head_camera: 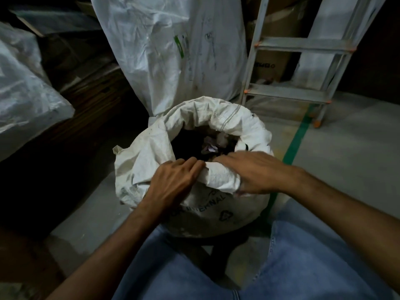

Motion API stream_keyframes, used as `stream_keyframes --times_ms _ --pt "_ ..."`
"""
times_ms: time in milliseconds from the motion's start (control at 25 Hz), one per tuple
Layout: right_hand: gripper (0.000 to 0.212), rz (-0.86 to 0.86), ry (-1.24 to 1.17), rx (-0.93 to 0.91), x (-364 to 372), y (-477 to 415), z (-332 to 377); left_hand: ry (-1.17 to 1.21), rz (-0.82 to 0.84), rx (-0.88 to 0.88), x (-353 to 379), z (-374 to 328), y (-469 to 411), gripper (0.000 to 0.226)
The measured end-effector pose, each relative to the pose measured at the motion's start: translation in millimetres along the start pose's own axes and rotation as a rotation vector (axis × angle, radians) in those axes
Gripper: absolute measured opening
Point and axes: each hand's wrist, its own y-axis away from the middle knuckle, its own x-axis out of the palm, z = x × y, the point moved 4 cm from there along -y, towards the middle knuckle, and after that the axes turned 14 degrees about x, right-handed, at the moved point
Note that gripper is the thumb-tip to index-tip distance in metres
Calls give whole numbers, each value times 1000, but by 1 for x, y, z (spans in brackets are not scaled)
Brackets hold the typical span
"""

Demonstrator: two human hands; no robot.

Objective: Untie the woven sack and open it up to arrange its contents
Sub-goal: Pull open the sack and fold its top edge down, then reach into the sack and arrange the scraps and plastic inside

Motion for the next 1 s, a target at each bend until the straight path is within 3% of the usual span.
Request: stream_keyframes --times_ms 120,200,280,360,520,600,720,840,880,1000 --pt "25 -484 63 -40 -17 -6 1 150 -9 -43 -11 16 -2 38" --pt "15 -645 51 -38 -23 -7 0 337 122 -115 -15 32 -10 52" --pt "17 -732 58 -20 -23 -7 -4 340 290 -158 -13 34 -18 57" --pt "22 -796 40 -5 -31 -1 -15 188 196 -151 -19 22 -25 40" --pt "16 -1003 70 41 -81 4 -38 53 -223 -197 -46 30 -49 38" --pt "17 -1084 104 61 -85 -3 -36 33 -252 -237 -43 37 -53 38" --pt "24 -1072 145 2 -48 -21 -31 176 24 -212 -6 34 -43 59" --pt "22 -938 156 27 4 -34 -37 689 382 -195 32 34 -39 79" --pt "23 -911 136 32 19 -35 -42 759 433 -195 44 33 -46 80" --pt "20 -681 45 -14 45 -35 -56 483 440 -72 71 28 -65 94"
